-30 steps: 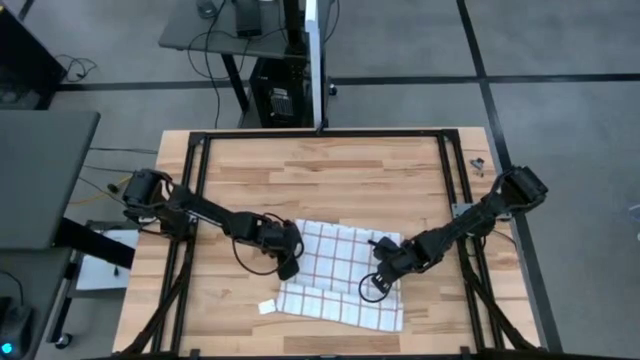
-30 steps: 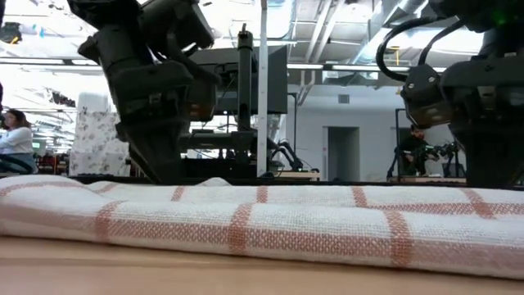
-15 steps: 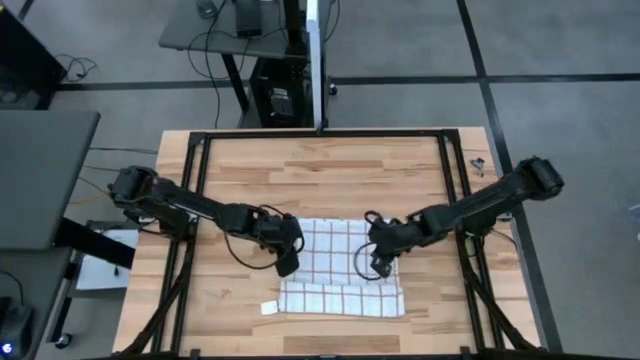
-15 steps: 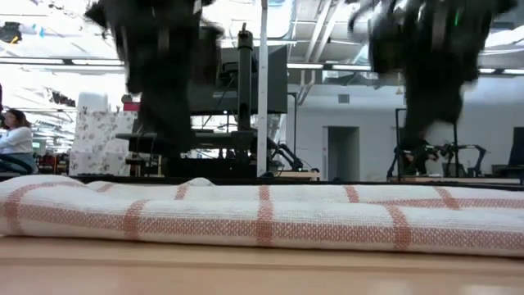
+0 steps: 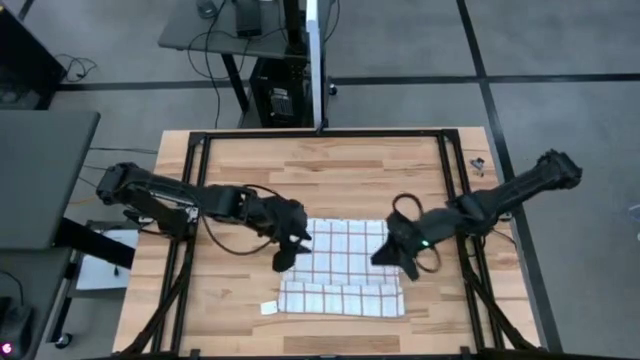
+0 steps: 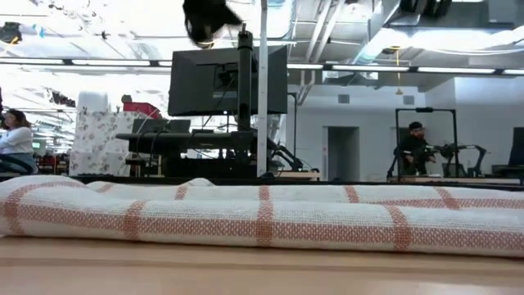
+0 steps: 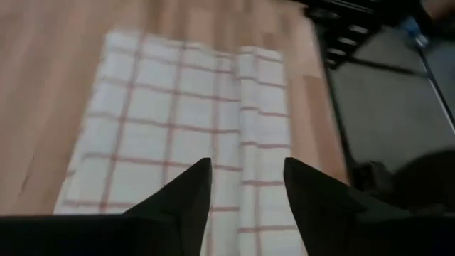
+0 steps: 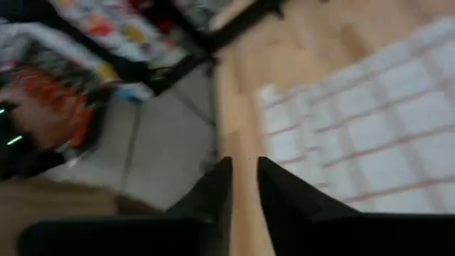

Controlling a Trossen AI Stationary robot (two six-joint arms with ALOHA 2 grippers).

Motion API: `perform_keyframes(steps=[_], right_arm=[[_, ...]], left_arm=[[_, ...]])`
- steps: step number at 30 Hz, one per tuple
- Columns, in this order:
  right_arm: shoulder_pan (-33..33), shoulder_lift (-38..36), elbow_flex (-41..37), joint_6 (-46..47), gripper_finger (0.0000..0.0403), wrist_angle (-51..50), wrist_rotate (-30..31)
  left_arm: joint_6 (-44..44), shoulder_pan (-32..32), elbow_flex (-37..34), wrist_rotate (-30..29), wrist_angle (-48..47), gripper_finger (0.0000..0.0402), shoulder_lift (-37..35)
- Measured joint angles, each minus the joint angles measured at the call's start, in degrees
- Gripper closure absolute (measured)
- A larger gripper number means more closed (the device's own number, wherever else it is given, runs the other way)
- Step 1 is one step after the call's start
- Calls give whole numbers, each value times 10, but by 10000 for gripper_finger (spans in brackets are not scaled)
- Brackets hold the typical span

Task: Roll towel
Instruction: Roll the white towel

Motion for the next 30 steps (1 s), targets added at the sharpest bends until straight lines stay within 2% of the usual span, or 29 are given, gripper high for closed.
perform_keyframes(steps=[2, 5, 7, 10, 13, 16, 20, 25, 30], right_arm=[[35, 14, 17, 4, 286, -1, 9], [102, 50, 41, 16, 246, -2, 49], [149, 83, 57, 20, 225, -4, 86], [210, 133, 77, 23, 207, -28, 170], [258, 184, 83, 30, 203, -60, 258], [293, 235, 83, 36, 202, -67, 297], [318, 305, 83, 42, 202, -66, 300], [325, 378, 83, 43, 202, -66, 303], [324, 421, 83, 61, 202, -65, 303]], left_arm=[[19, -45, 34, -43, -32, 225, 1], [26, -124, 81, -160, -95, 223, 17], [8, -175, 103, -242, -130, 222, 36], [-41, -234, 119, -300, -151, 222, 71], [-92, -268, 120, -307, -160, 222, 119], [-148, -281, 119, -308, -158, 222, 163], [-187, -289, 120, -299, -138, 222, 213], [-173, -294, 120, -298, -106, 222, 269], [-171, -293, 120, -297, -96, 222, 328]])
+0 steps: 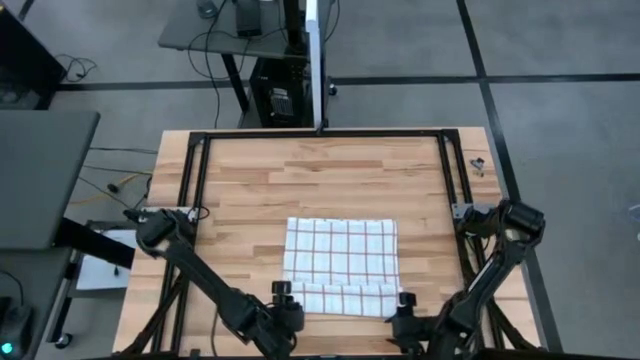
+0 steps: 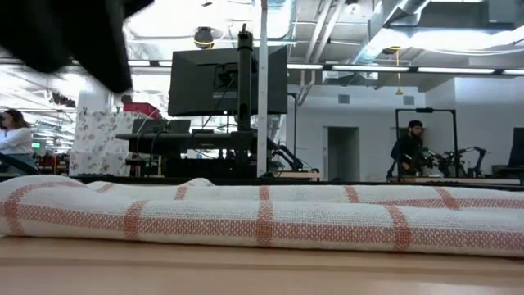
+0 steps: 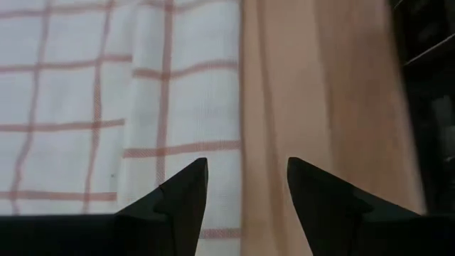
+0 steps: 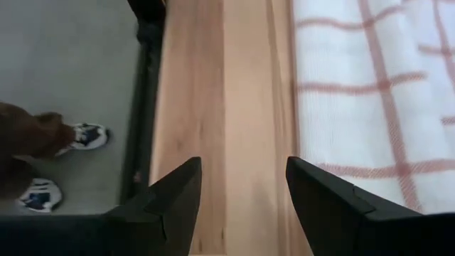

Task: Roll towel
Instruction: Roll the white towel

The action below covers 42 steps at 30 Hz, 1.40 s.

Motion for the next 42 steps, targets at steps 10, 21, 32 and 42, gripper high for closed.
perform_keyframes(steps=[10, 21, 32, 42], right_arm=[[1, 12, 0, 56, 202, -1, -1], [-3, 12, 0, -3, 202, -13, -4], [-36, 27, 0, -67, 202, -78, -4], [-41, 63, 4, -3, 209, -109, -8]], left_arm=[[12, 2, 0, -3, 4, 222, 54], [-74, 17, 3, -21, 0, 222, 78], [-77, 19, 1, -34, 2, 222, 81], [-46, 20, 1, -35, 7, 222, 81]])
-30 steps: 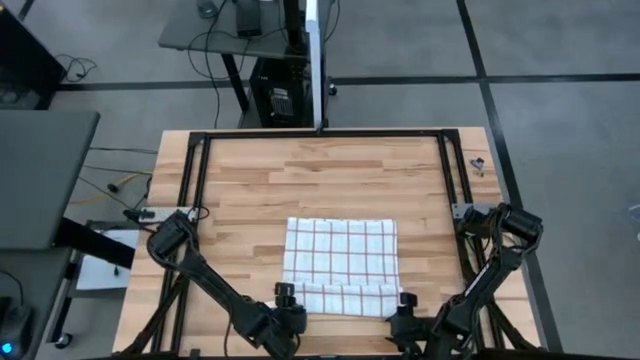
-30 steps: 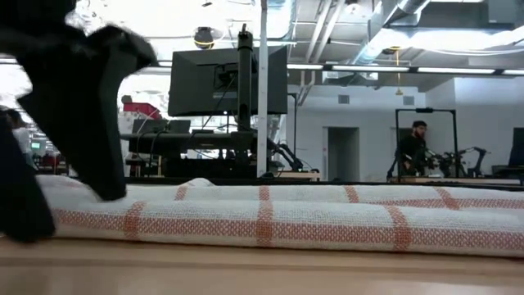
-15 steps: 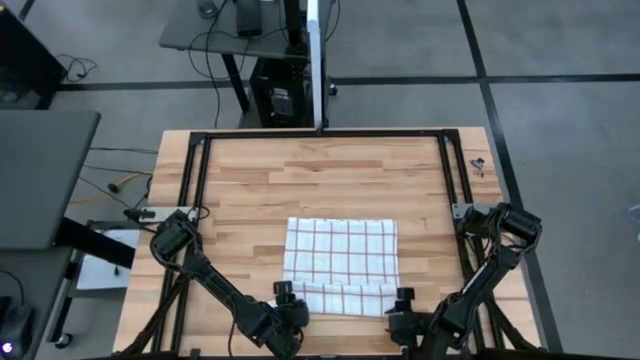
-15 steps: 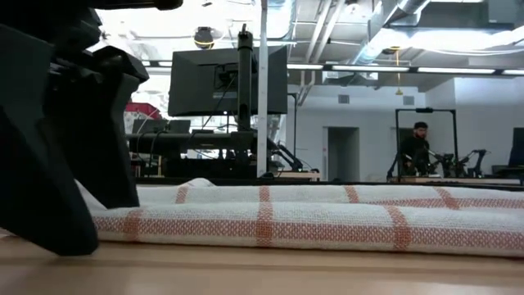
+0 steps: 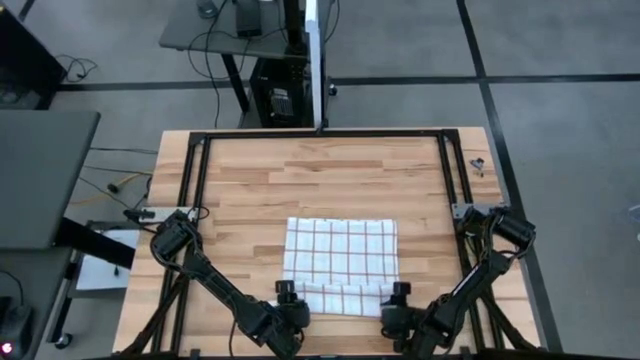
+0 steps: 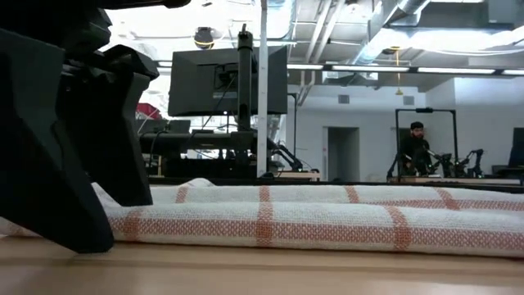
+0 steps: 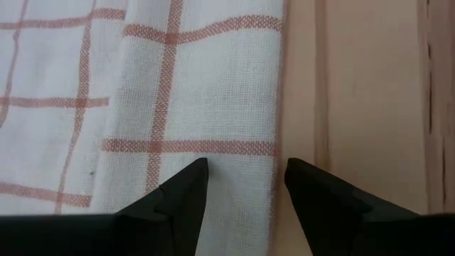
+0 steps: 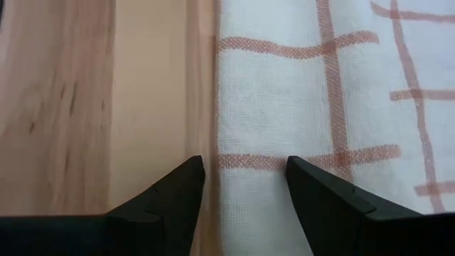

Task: Roll towel
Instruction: Roll the white towel

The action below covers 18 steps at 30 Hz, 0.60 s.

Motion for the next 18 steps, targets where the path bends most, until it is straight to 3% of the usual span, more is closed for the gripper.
perform_keyframes(steps=[9, 12, 16, 18], right_arm=[[0, 2, -2, -15, 252, 7, -5], [0, 2, -2, -16, 284, 10, -13], [-4, 2, -2, -19, 351, 14, -41], [-5, -2, -4, -16, 384, 21, -57]], left_arm=[[21, 3, 0, -1, 0, 245, 2], [19, 6, 0, 1, 2, 289, 3], [3, 15, -1, 5, -1, 380, 3], [-17, 23, -1, 26, -3, 390, 2]])
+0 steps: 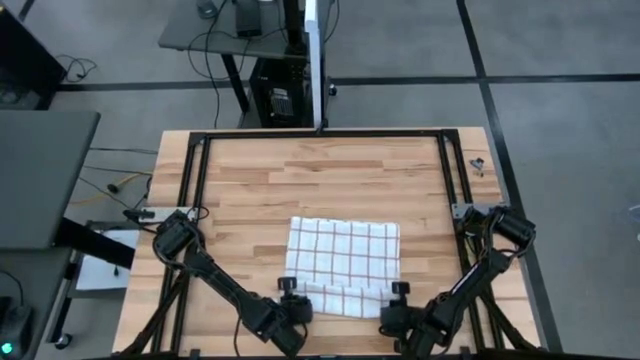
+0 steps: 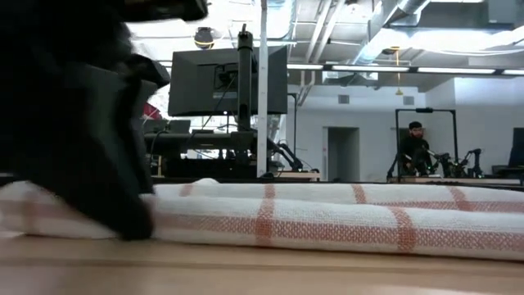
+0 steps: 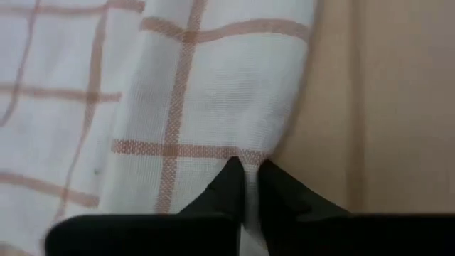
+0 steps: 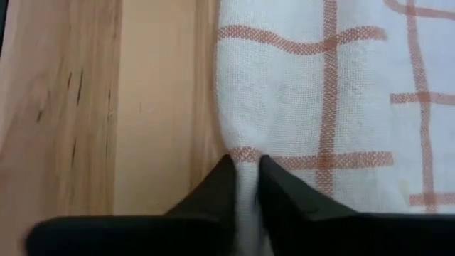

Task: Roll towel
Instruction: Roll the white towel

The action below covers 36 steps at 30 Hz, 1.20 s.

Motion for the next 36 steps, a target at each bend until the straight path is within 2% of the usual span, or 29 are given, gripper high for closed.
perform_keyframes(steps=[3, 7, 10, 18, 28, 36], right_arm=[[0, -13, -2, 43, 390, 22, -17], [14, -42, -4, 105, 397, 40, -44], [25, -65, -4, 143, 399, 57, -47], [46, -122, -75, 214, 401, 202, -51], [15, -184, -191, 241, 402, 386, -129], [-5, -237, -260, 296, 402, 428, -130]], left_arm=[[-18, 10, 0, 67, 7, 396, -11], [-36, 24, -1, 208, 44, 398, -33], [-29, 30, -2, 270, 48, 399, -55], [34, 72, -2, 378, 67, 401, -82], [138, 152, -2, 478, 72, 401, -90], [221, 209, -2, 530, 46, 401, -93]])
